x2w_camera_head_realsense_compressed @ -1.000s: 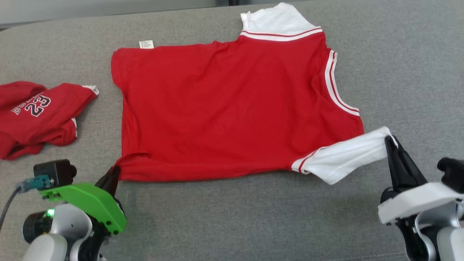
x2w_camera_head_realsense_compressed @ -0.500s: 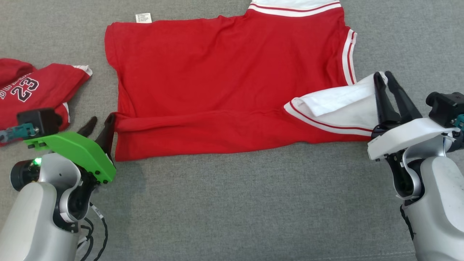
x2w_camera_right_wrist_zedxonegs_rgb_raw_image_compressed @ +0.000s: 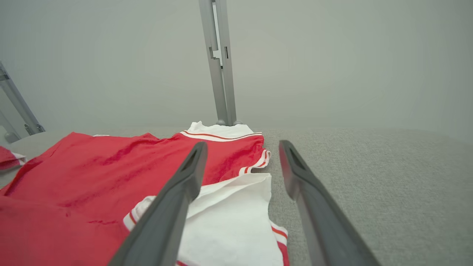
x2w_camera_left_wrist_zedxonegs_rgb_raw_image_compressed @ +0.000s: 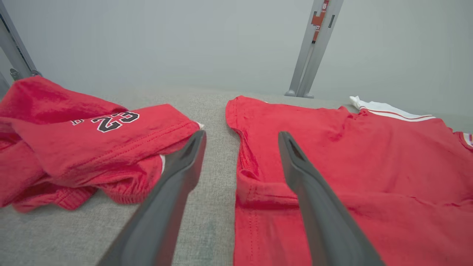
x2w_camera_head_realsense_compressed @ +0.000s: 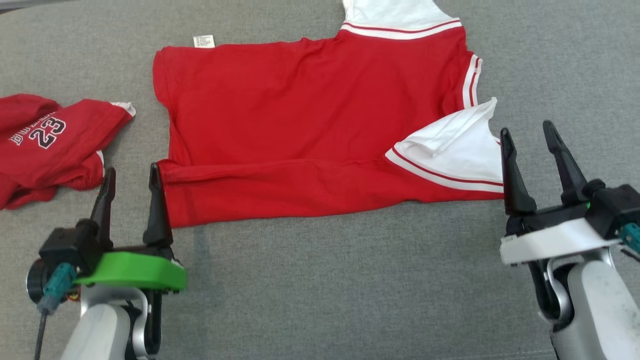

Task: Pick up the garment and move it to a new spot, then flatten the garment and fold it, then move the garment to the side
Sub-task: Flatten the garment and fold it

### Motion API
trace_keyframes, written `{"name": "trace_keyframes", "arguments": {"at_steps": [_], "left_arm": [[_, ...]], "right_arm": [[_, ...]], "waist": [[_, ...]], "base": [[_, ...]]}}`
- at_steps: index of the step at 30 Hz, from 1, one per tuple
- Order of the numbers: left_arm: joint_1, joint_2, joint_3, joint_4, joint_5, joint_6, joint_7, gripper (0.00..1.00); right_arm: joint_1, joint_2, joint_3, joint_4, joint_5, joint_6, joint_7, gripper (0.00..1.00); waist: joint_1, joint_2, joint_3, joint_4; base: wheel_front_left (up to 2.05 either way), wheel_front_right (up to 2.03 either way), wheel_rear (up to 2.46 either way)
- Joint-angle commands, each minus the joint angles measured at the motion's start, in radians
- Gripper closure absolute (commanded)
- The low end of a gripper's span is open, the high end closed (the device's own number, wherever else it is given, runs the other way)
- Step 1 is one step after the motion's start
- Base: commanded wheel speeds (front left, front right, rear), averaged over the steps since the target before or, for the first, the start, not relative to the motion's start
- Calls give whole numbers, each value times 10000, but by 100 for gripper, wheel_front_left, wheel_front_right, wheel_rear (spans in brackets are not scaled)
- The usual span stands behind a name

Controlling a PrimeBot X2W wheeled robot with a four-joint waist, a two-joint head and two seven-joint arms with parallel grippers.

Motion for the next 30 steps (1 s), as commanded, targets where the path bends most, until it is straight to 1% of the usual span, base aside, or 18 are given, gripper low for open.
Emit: {"name": "trace_keyframes", "arguments": {"at_steps": [1,8,15,18,22,27,30], "left_arm": [[322,-29,31,-139,108,99,-178,0],[1465,-115,135,-557,291,418,-461,0],[1621,-20,52,-616,234,415,-281,0],[1363,31,-79,-476,161,278,-36,0],[907,23,-258,118,-130,-69,554,0],[161,-213,-387,1150,-695,-589,1056,0],[-237,-254,-372,1898,-1071,-908,1369,0]], "right_arm": [[419,78,-20,-257,-73,-7,-21,0],[1642,339,-14,-1293,-187,-5,336,0],[1963,407,-90,-1652,-105,-5,596,0],[1949,384,-151,-1569,-90,-5,693,0],[1734,282,-337,-1128,-15,-7,775,0],[1296,47,-487,23,157,-7,774,0],[819,-75,-425,916,298,-7,743,0]], "waist": [[0,0,-272,-100],[0,0,-622,-231],[0,0,-682,-247],[0,0,-567,-224],[0,0,-226,-184],[0,0,308,-80],[0,0,496,-49]], "base": [[0,0,0],[0,0,0],[0,0,0],[0,0,0],[0,0,0],[0,0,0],[0,0,0]]}}
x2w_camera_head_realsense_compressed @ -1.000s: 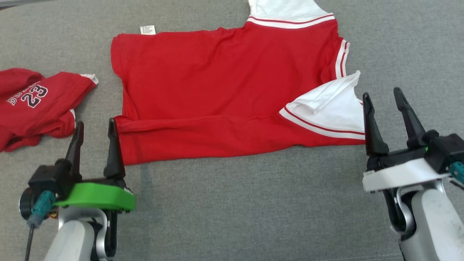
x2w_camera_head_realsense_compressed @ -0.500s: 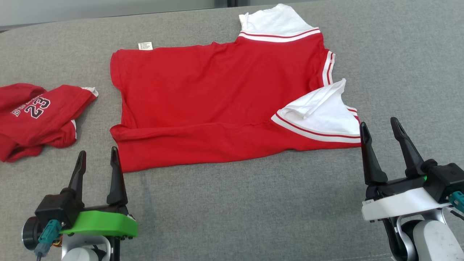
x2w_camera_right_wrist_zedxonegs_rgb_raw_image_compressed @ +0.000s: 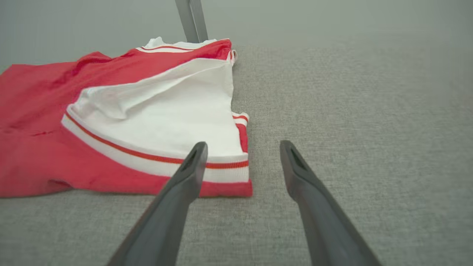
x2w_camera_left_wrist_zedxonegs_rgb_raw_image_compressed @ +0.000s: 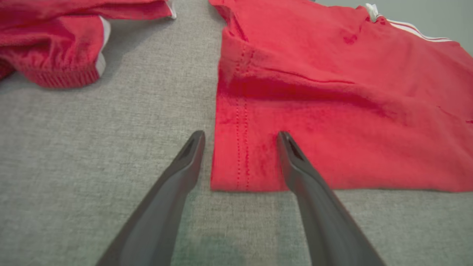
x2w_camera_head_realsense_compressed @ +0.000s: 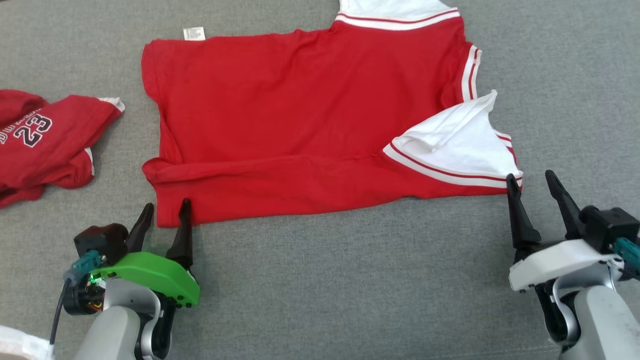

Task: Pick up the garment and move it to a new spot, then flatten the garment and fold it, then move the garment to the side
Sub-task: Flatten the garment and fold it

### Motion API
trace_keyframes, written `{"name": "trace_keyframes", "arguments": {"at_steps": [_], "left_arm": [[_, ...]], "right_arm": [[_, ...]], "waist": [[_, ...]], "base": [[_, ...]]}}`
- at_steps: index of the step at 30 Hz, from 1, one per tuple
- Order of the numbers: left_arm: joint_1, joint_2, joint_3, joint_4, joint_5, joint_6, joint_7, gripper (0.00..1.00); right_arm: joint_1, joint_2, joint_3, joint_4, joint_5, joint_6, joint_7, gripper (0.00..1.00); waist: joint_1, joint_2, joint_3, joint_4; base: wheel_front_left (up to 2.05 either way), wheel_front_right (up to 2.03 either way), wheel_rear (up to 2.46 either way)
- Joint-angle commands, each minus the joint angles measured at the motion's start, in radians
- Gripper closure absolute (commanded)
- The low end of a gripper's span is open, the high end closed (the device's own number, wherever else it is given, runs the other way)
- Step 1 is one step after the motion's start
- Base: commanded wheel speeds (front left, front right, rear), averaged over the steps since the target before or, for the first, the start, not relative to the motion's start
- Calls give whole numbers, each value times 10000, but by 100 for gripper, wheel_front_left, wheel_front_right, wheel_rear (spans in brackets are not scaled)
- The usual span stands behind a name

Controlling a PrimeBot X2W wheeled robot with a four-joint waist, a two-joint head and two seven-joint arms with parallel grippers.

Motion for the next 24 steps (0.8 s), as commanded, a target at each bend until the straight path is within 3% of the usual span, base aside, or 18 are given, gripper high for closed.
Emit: {"name": "trace_keyframes", "arguments": {"at_steps": [1,3,7,8,9,10,15,24], "left_arm": [[-247,35,17,313,-146,-128,153,0],[-407,-84,27,757,-491,-306,487,0],[-558,-123,-63,1326,-787,-563,975,100],[-573,-90,-148,1376,-778,-642,1069,100],[-571,-96,-177,1368,-826,-675,1107,100],[-585,-54,-185,1271,-759,-687,1012,100],[-348,214,-119,573,-603,-551,842,100],[974,964,-26,-1179,-680,-42,1686,100]], "right_arm": [[-335,-82,85,360,103,-7,-55,0],[-668,-153,226,975,247,-7,23,0],[-1260,-318,661,1970,621,-5,149,0],[-1351,-348,799,2154,711,-7,166,19],[-1392,-372,885,2276,805,-5,173,84],[-1456,-413,968,2375,910,-5,142,100],[-1213,-556,984,2204,1191,-10,-176,100],[950,-153,381,313,1063,-10,-71,100]], "waist": [[0,0,252,74],[0,0,300,87],[0,0,288,151],[0,0,259,173],[0,0,235,194],[0,0,206,214],[0,0,-21,294],[0,0,-798,242]], "base": [[0,0,0],[0,0,0],[0,0,0],[0,0,0],[0,0,0],[0,0,0],[0,0,0],[0,0,0]]}}
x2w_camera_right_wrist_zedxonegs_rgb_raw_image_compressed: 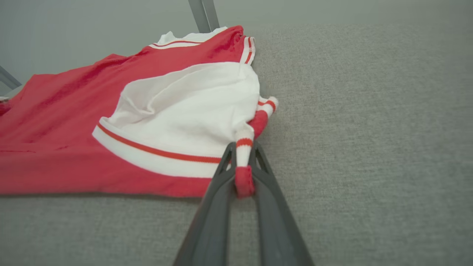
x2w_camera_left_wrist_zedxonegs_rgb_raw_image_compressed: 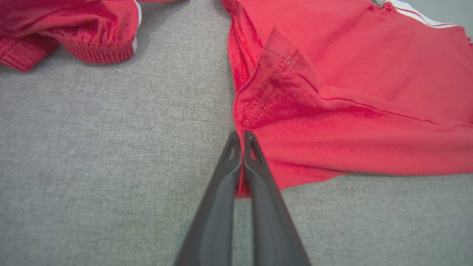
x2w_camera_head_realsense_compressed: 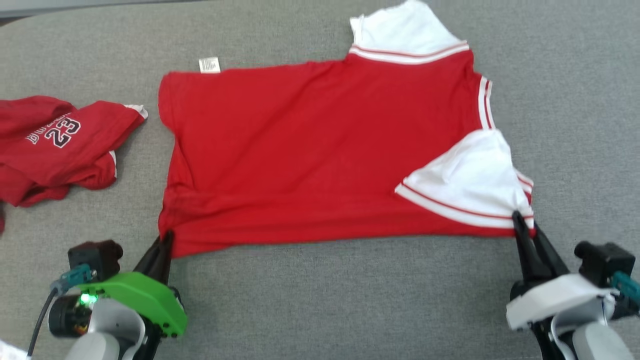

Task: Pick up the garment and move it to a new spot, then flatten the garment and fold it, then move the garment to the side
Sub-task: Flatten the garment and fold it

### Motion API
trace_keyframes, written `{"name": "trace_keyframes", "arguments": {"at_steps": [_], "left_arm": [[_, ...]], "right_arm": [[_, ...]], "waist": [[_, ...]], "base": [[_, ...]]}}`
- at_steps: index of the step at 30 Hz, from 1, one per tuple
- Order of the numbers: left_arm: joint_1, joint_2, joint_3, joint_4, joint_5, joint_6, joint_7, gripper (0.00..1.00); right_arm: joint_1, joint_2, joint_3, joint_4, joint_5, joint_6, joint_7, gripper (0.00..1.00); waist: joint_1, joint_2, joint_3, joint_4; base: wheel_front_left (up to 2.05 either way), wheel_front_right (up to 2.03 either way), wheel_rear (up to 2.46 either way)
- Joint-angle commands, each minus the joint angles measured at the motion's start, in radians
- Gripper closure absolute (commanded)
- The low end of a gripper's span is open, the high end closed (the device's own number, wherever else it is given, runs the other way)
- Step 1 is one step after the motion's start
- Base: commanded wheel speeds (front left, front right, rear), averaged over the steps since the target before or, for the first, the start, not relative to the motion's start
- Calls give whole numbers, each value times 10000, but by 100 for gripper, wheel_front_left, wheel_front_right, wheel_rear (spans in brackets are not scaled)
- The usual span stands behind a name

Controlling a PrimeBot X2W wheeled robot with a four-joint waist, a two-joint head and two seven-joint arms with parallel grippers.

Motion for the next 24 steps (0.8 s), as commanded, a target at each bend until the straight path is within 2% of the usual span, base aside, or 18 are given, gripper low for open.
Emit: {"name": "trace_keyframes", "arguments": {"at_steps": [1,8,9,10,11,19,24], "left_arm": [[353,134,75,-207,-150,137,160,100],[1894,222,108,-989,-527,622,777,100],[2022,220,66,-1030,-549,631,790,97],[2140,153,30,-1059,-574,650,768,37],[2216,42,81,-1094,-585,715,572,0],[1959,-428,466,-1472,703,1470,-2091,0],[1602,-328,531,-2138,1435,1896,-2872,0]], "right_arm": [[463,111,-125,-281,-70,-14,121,100],[2109,639,-451,-1135,105,-14,790,100],[2245,655,-480,-1172,69,-14,860,99],[2365,683,-477,-1177,64,-14,944,54],[2405,697,-482,-1220,10,-14,947,0],[1634,633,-693,-2336,-872,-11,205,0],[1085,647,-606,-3384,-1210,-11,495,0]], "waist": [[0,0,-311,-68],[0,0,-799,-180],[0,0,-832,-175],[0,0,-884,-167],[0,0,-918,-163],[0,0,-1094,-193],[0,0,-1145,-251]], "base": [[0,0,0],[0,0,0],[0,0,0],[0,0,0],[0,0,0],[0,0,0],[0,0,0]]}}
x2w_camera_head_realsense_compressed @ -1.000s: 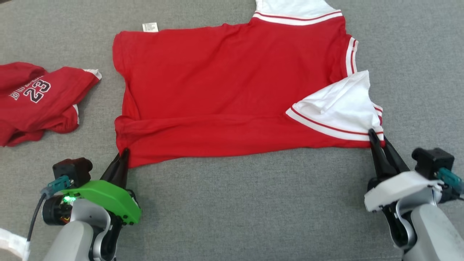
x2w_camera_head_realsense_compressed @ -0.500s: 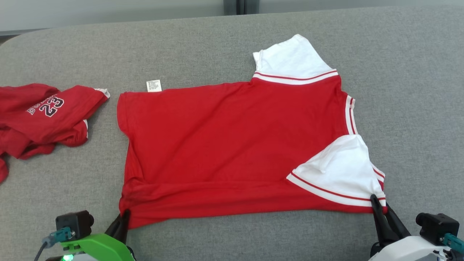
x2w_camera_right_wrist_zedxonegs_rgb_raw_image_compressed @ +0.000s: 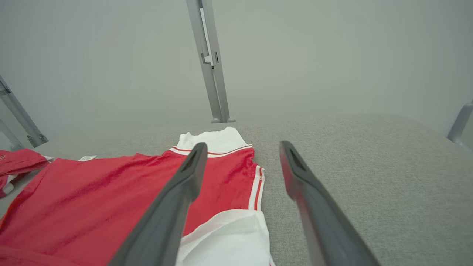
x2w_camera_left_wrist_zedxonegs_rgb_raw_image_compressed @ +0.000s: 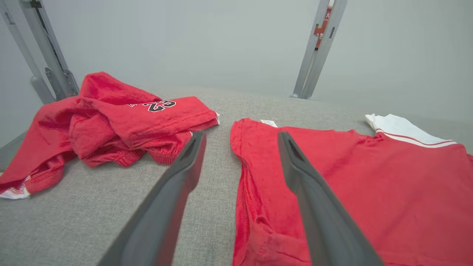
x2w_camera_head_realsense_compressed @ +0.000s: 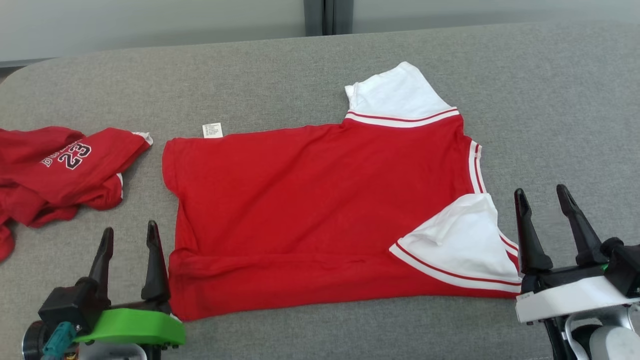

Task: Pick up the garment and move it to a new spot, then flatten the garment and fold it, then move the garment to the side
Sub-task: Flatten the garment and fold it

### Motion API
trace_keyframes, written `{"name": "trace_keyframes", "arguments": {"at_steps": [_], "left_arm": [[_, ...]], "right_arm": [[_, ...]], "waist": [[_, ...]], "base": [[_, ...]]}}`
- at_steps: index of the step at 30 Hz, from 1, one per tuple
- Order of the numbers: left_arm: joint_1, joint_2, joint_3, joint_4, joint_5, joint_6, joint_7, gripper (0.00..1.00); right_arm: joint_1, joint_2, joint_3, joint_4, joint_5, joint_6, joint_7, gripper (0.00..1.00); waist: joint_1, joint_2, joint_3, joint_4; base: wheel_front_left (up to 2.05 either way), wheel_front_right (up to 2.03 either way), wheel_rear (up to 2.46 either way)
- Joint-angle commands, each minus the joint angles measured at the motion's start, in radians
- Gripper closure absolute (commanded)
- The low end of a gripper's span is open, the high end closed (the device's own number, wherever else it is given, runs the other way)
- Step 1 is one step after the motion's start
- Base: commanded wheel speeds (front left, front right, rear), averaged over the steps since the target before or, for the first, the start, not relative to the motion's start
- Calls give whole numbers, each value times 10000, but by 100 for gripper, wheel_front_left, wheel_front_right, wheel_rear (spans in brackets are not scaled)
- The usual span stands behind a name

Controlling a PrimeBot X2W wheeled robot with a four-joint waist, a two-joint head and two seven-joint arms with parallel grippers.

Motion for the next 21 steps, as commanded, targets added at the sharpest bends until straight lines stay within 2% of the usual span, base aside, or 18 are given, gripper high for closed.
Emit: {"name": "trace_keyframes", "arguments": {"at_steps": [1,6,12,16,21], "left_arm": [[-171,87,57,-230,151,145,-93,0],[-336,228,22,-711,396,344,40,0],[-609,370,-137,-867,420,215,376,0],[-1678,559,-262,-673,75,-302,1073,0],[-3879,992,-378,439,-542,-1252,2587,0]], "right_arm": [[-167,32,11,-271,-61,-7,111,0],[-219,117,35,-820,-184,-7,519,0],[-103,214,-124,-1021,-105,-7,668,0],[-249,254,-98,-1141,-83,-7,734,0],[-697,224,175,-1136,-128,-7,759,0]], "waist": [[0,0,-16,-25],[0,0,-6,-19],[0,0,190,87],[0,0,639,156],[0,0,1370,-38]], "base": [[0,0,0],[0,0,0],[0,0,0],[0,0,0],[0,0,0]]}}
